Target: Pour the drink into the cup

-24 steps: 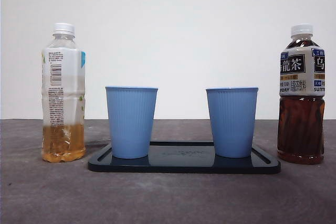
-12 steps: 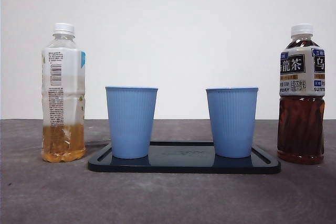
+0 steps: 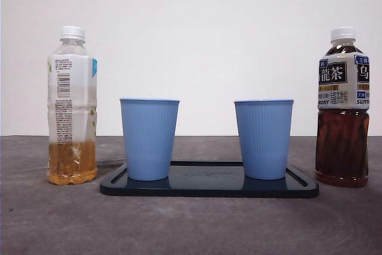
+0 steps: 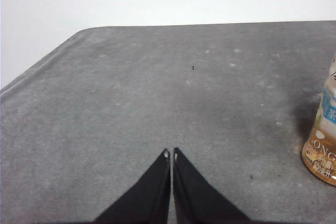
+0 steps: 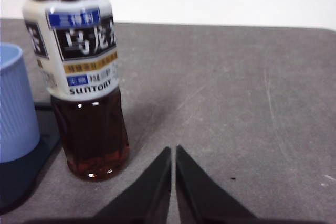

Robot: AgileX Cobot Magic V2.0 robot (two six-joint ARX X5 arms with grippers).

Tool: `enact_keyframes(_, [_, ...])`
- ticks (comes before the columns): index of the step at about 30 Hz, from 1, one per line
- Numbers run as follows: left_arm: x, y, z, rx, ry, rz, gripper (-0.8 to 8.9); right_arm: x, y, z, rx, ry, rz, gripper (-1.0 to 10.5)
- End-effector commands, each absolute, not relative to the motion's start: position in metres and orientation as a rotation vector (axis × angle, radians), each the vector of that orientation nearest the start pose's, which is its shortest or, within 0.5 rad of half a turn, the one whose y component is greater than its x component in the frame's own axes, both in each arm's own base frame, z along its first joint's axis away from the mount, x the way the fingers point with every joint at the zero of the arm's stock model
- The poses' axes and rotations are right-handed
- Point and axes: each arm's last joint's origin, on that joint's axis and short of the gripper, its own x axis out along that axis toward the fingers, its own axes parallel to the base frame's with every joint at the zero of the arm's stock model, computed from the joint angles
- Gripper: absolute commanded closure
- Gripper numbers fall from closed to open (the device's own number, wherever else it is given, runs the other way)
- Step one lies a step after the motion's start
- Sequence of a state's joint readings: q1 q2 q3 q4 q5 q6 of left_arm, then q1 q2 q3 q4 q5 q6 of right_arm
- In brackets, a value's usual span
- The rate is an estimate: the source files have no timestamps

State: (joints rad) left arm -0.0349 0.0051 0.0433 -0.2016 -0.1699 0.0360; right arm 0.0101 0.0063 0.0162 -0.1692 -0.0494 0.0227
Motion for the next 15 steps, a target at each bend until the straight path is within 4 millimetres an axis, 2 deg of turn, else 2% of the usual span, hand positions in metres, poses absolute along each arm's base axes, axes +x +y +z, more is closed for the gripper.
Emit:
enact_keyframes(1, [0.0943,0.0018,0.1517,0.053,0.19,0.135,8.06,0.0958,0.0021,0.1489,0.021,0.176,0.052,9.4])
enact_keyframes(15, [0.0943,0.0018,0.1517,0.053,0.19,0.135,8.06,0.0963,0.0021,0.1514,0.021,0.149,0.052,9.4])
